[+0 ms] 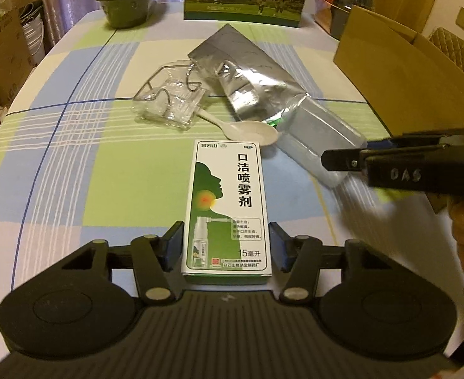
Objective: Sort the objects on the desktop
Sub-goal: 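Grasp the green mouth spray box with the left tool while the right tool approaches the clear tray, then grasp the clear plastic tray with the right tool while the left tool lifts the spray box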
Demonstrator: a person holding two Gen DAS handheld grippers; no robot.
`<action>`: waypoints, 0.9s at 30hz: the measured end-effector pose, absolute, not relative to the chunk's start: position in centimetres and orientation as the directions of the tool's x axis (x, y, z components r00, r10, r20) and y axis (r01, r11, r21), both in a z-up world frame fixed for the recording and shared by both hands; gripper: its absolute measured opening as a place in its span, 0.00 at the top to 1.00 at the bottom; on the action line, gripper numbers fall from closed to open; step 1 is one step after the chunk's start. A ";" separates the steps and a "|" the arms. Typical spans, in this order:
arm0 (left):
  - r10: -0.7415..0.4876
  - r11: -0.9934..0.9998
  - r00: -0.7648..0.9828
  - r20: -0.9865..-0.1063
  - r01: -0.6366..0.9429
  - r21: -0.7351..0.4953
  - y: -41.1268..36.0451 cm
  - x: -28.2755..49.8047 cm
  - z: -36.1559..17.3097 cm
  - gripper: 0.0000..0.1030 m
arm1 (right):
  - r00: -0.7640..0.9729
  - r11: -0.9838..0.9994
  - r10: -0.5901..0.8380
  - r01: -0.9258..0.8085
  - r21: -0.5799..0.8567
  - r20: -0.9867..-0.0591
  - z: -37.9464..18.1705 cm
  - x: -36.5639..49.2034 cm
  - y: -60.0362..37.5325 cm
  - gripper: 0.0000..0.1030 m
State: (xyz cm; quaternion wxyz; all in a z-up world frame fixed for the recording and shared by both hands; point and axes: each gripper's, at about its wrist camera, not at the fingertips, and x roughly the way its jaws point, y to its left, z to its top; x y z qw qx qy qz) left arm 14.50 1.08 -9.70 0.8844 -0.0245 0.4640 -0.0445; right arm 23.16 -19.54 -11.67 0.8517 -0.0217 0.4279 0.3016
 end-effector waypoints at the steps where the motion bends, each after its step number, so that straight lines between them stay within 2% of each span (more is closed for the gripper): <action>1: -0.105 0.994 0.565 -0.818 0.061 -0.085 0.9 14.3 -9.7 0.51 | 0.416 0.824 0.515 -0.480 0.300 -0.750 -11.6 23.2 -20.3 0.73; 3: -0.114 0.993 0.565 -0.817 0.073 -0.089 0.6 13.8 -9.7 0.50 | 0.331 0.812 0.575 -0.337 0.476 -0.748 -11.8 23.1 -22.2 0.73; 6: -0.116 0.993 0.569 -0.814 0.076 -0.089 0.2 13.3 -9.8 0.50 | 0.326 0.824 0.566 -0.261 0.504 -0.757 -11.5 21.7 -23.7 0.71; 7: -0.110 0.994 0.572 -0.813 0.072 -0.084 0.2 13.2 -9.9 0.49 | 0.344 0.848 0.528 -0.265 0.460 -0.776 -11.3 20.9 -23.8 0.63; 8: -0.103 0.995 0.571 -0.815 0.068 -0.078 0.1 13.1 -9.9 0.47 | 0.366 0.866 0.495 -0.281 0.413 -0.788 -11.1 20.4 -23.8 0.48; 10: -0.086 0.996 0.575 -0.814 0.059 -0.063 0.1 13.0 -9.9 0.42 | 0.428 0.892 0.433 -0.328 0.309 -0.794 -10.6 19.1 -23.5 0.33; 11: -0.081 0.997 0.580 -0.811 0.058 -0.058 0.0 12.9 -9.8 0.41 | 0.463 0.899 0.400 -0.365 0.241 -0.791 -10.4 18.3 -23.1 0.31; 14: -0.072 0.997 0.592 -0.802 0.055 -0.049 0.0 12.9 -9.7 0.35 | 0.552 0.882 0.334 -0.469 0.047 -0.764 -10.4 16.6 -21.4 0.30; 16: -0.070 0.997 0.600 -0.797 0.061 -0.042 -0.1 13.1 -9.7 0.35 | 0.575 0.860 0.329 -0.510 -0.014 -0.749 -10.8 16.1 -20.6 0.30; 27: -0.063 0.994 0.598 -0.799 0.107 0.001 -1.1 15.3 -10.3 0.35 | 0.557 0.919 0.320 -0.380 0.107 -0.767 -12.4 19.0 -20.2 0.30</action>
